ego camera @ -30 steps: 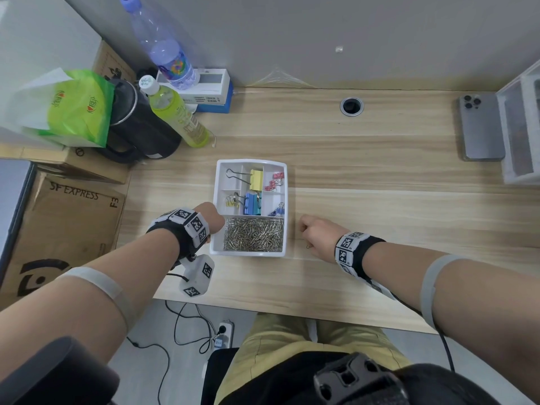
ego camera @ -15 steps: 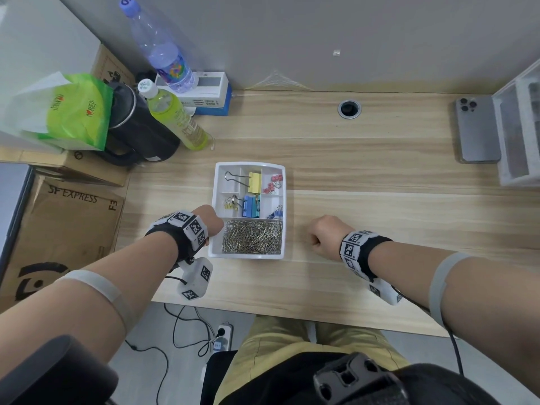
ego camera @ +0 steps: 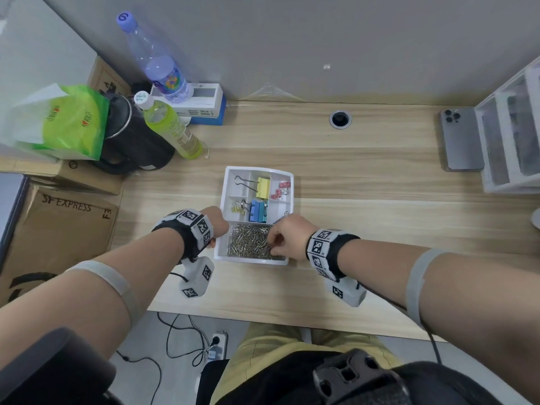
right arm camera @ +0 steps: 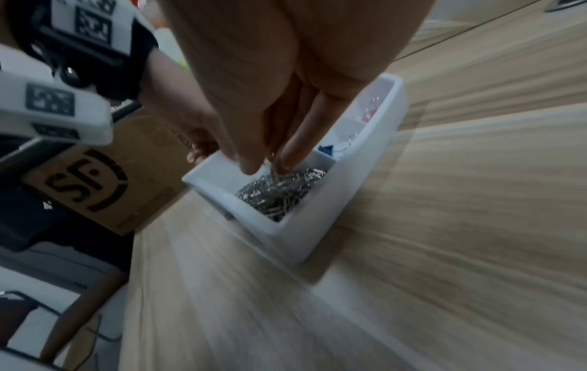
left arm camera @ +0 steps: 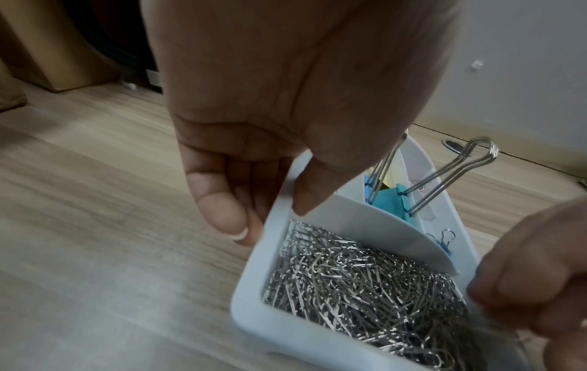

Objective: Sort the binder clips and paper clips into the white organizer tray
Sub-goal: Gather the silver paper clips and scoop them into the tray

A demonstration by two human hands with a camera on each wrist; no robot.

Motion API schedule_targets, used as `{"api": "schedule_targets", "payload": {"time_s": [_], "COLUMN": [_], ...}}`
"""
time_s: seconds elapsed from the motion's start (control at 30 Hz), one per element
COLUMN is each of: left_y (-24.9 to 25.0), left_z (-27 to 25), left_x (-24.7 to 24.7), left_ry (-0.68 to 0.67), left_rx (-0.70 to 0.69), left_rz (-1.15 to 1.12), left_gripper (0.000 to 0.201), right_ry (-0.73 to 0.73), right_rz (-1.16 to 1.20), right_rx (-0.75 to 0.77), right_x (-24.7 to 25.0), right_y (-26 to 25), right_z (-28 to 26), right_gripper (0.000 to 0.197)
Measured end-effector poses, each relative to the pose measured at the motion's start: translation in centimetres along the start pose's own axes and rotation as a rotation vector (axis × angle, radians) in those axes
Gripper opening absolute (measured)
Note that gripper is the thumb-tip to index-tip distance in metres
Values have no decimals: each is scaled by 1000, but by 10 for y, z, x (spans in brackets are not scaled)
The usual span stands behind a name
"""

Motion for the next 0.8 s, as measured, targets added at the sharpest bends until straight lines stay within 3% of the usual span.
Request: {"api": "schedule_targets", "payload": {"time_s": [0.23,0.37,0.43,0.57,0.7,0.8], "left_y": [9,21,33,59,81,84], "left_z": [-4,-3,-1,5,8,12], "left_x": [6,11,15,24,35,55], "left_ry": [10,40,56,113,186,317], "left_rx": [-12,-45,-85,-173,-238,-183], "left_rz": [112,199,304,523,625,508], "left_gripper": [11,14,16,19,24,41], "right_ry": [84,238,291,270,176,109], "right_rz": [-92,-61,-30,-40,-49,-92], "right_rx": [-81,-172,-223,-358,-441,-487], "right_x": [33,65,75,83,82,83], "right_y": [32,59,71,89,105,113], "right_z": [-12,-13,-12,-15,-18,-15], "right_gripper": [17,15,25,52,29,36]}}
Point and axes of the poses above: each hand's wrist, its own z-axis towards the middle knuckle, its own x-axis out of the back of the hand, y = z × x, the point moved 6 cm from there along z, towards the middle knuckle, and after that the axes turned 5 degrees about -y, right-handed, at the moved point
